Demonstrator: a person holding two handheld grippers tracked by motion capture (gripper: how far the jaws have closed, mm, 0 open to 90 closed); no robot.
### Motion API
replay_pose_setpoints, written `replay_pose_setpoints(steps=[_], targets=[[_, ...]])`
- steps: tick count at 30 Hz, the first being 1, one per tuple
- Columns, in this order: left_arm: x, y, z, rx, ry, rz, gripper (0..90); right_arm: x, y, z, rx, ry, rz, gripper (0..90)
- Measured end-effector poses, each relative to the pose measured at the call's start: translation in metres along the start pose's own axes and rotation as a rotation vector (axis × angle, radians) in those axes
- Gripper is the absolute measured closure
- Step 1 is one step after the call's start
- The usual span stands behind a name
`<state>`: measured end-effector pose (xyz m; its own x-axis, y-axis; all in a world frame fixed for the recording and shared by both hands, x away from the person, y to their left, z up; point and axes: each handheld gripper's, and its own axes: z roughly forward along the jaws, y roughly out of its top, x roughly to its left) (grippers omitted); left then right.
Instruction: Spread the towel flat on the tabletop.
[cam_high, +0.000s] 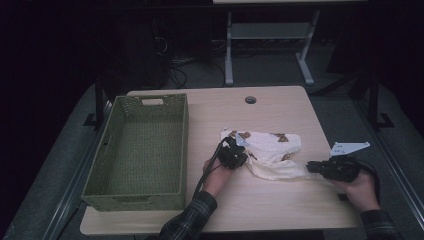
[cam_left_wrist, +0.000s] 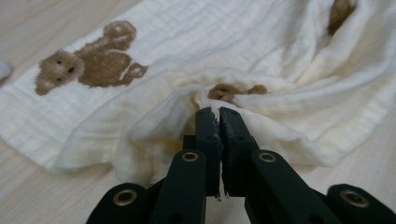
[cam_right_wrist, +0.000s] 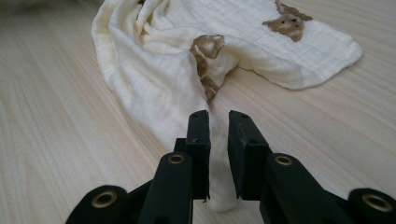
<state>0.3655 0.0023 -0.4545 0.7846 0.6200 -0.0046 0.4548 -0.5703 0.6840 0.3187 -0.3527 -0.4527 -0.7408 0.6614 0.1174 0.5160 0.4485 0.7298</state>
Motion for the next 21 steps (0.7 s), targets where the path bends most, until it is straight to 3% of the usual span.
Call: replay_pose_setpoints(steps=[11, 14, 21], targets=[[-0.01, -0.015, -0.049, -0.043, 0.008, -0.031, 87.1, 0.0, -0.005, -0.004, 0.008, 0.009, 0.017, 73.3], [-0.011, -0.022, -0.057, -0.051, 0.007, -0.046, 87.1, 0.0, -0.006, -0.003, 0.016, 0.004, 0.011, 72.0], [-0.018, -0.033, -0.068, -0.053, -0.007, -0.06, 87.1, -0.003, -0.019, -0.004, 0.043, 0.021, 0.047, 69.8]])
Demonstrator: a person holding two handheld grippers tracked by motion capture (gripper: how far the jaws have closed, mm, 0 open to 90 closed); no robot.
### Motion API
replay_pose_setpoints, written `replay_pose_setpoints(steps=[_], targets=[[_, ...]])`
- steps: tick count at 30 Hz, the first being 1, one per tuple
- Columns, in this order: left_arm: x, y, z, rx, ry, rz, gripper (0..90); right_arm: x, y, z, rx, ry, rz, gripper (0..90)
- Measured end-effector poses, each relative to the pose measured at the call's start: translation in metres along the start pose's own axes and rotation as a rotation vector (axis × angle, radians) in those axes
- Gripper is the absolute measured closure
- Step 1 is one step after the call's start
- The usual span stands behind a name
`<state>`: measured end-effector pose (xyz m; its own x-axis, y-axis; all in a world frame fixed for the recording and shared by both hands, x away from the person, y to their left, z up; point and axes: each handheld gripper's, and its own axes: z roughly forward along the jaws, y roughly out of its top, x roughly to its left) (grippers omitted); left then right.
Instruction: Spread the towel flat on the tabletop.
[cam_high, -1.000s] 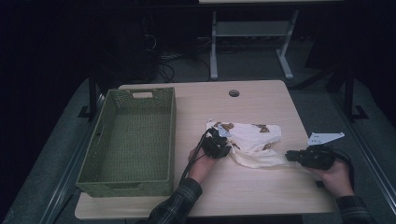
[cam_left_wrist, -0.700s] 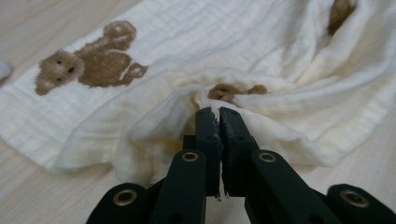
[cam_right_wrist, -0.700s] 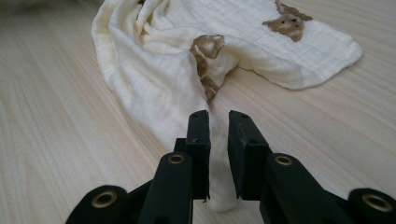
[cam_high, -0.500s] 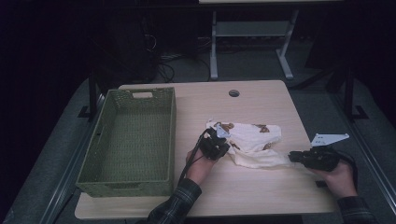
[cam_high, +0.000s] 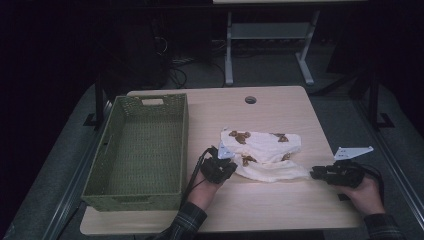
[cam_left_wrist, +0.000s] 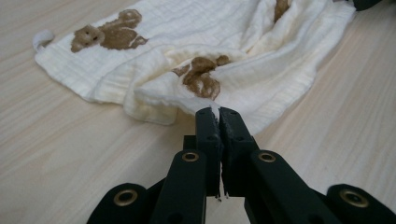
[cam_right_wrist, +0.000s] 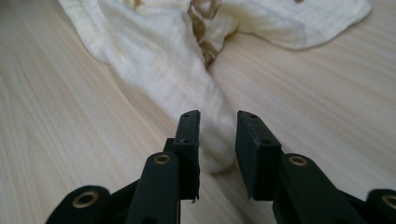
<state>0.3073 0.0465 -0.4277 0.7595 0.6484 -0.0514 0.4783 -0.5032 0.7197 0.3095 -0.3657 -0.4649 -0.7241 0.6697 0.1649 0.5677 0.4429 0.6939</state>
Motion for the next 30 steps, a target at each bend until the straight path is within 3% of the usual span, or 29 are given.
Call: replay_pose_setpoints(steps=[4, 8, 16, 24, 29, 30], targets=[[0.0, -0.003, 0.0, 0.007, 0.001, -0.007, 87.1, 0.001, -0.004, 0.003, 0.029, -0.002, -0.004, 71.1], [-0.001, -0.003, -0.003, 0.0, 0.0, -0.009, 87.1, 0.005, -0.003, 0.004, 0.048, 0.004, -0.026, 85.7], [-0.016, -0.014, -0.02, -0.001, -0.006, -0.015, 87.1, 0.019, -0.017, -0.014, 0.034, 0.052, -0.069, 86.2], [-0.038, -0.032, -0.025, 0.074, 0.007, -0.005, 87.1, 0.039, -0.035, -0.022, 0.056, 0.1, -0.103, 86.2], [-0.043, -0.042, -0.027, 0.106, 0.016, -0.024, 86.4, 0.044, -0.039, -0.026, 0.047, 0.117, -0.109, 85.0], [-0.044, -0.043, -0.027, 0.101, 0.026, -0.022, 85.2, 0.043, -0.038, -0.026, 0.037, 0.115, -0.11, 81.1]])
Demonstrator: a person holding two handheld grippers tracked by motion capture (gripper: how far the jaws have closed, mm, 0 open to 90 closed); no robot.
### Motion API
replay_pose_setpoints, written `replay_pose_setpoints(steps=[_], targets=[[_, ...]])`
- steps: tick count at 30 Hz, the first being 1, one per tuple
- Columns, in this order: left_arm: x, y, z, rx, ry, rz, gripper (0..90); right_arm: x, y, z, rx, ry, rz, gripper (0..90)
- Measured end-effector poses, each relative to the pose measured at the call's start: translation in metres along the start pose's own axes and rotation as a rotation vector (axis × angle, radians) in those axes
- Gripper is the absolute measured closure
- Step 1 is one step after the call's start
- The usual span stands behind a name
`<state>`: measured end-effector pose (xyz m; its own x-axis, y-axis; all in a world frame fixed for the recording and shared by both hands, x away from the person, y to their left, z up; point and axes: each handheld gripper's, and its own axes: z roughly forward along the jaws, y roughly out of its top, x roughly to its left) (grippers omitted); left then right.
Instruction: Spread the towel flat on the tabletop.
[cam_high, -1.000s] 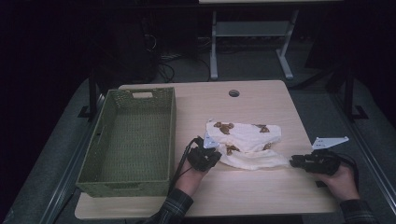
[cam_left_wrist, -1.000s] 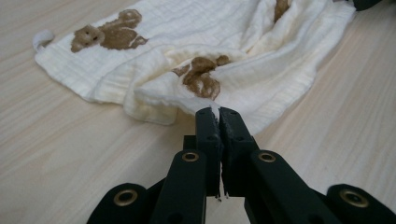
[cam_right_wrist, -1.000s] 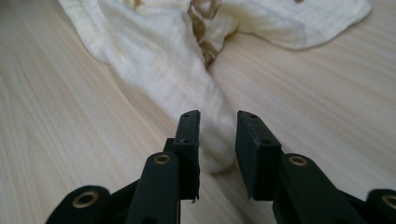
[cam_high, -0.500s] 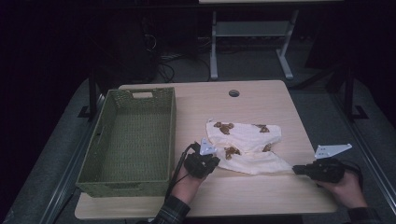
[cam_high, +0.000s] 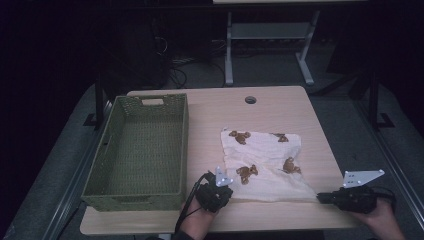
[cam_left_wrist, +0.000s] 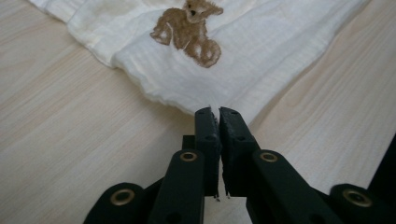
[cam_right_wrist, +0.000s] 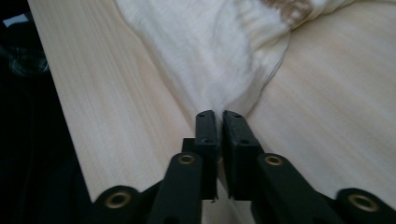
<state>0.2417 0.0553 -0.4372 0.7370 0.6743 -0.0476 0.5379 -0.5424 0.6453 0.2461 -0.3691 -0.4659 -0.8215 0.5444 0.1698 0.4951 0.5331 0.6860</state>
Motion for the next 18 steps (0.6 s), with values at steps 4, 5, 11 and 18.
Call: replay_pose_setpoints(steps=[4, 5, 11, 18], targets=[[0.003, 0.005, 0.002, -0.036, 0.007, -0.011, 70.4, -0.007, 0.007, -0.002, -0.045, -0.018, 0.023, 71.2], [0.004, 0.008, 0.004, -0.034, 0.01, -0.009, 68.0, -0.008, 0.01, -0.001, -0.051, -0.026, 0.03, 69.8], [0.015, 0.027, 0.013, -0.051, 0.028, 0.003, 57.9, -0.022, 0.029, 0.006, -0.077, -0.076, 0.044, 68.2], [0.035, 0.049, 0.03, -0.082, 0.038, -0.036, 55.2, -0.038, 0.056, 0.018, -0.091, -0.128, 0.033, 68.6]])
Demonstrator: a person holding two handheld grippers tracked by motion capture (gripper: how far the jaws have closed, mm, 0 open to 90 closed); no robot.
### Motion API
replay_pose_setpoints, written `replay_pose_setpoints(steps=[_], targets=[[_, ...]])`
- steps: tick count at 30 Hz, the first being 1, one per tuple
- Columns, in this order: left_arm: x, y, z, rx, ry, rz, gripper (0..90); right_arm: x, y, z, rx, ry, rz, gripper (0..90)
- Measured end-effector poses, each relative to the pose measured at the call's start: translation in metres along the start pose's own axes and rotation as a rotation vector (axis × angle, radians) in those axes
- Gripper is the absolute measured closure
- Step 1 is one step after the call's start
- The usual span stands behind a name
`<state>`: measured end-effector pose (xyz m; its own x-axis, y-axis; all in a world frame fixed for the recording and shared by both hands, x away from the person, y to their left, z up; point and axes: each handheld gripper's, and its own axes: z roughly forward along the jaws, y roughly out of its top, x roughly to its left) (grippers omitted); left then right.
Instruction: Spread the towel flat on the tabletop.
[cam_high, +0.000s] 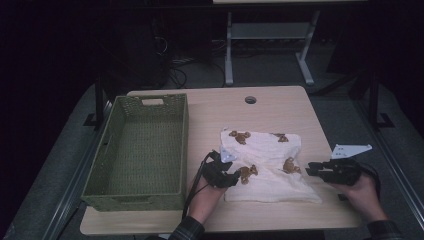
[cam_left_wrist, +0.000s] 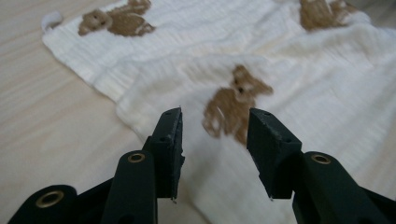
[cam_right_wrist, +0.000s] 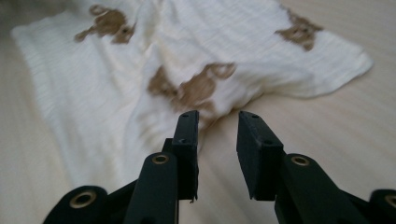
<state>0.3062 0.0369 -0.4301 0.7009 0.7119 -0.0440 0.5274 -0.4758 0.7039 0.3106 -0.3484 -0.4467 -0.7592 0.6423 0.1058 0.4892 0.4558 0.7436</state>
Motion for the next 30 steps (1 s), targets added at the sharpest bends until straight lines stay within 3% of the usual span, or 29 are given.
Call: replay_pose_setpoints(steps=[4, 10, 14, 17, 25, 30], targets=[[0.016, 0.009, 0.013, 0.014, 0.026, 0.005, 55.2, -0.014, 0.016, 0.009, -0.017, -0.038, -0.001, 69.3], [0.046, 0.025, 0.033, 0.015, 0.082, -0.03, 54.7, -0.044, 0.037, 0.025, -0.033, -0.092, 0.011, 69.9], [0.068, 0.035, 0.05, 0.02, 0.107, -0.055, 54.1, -0.072, 0.046, 0.042, -0.049, -0.112, 0.072, 70.0], [0.08, 0.041, 0.06, 0.007, 0.131, -0.061, 54.0, -0.087, 0.048, 0.055, -0.019, -0.128, 0.097, 70.0], [0.107, 0.054, 0.081, 0.007, 0.208, -0.078, 52.7, -0.109, 0.046, 0.077, 0.016, -0.156, 0.135, 70.0], [0.115, 0.057, 0.093, 0.024, 0.207, -0.093, 54.5, -0.111, 0.047, 0.08, 0.016, -0.154, 0.138, 73.8]])
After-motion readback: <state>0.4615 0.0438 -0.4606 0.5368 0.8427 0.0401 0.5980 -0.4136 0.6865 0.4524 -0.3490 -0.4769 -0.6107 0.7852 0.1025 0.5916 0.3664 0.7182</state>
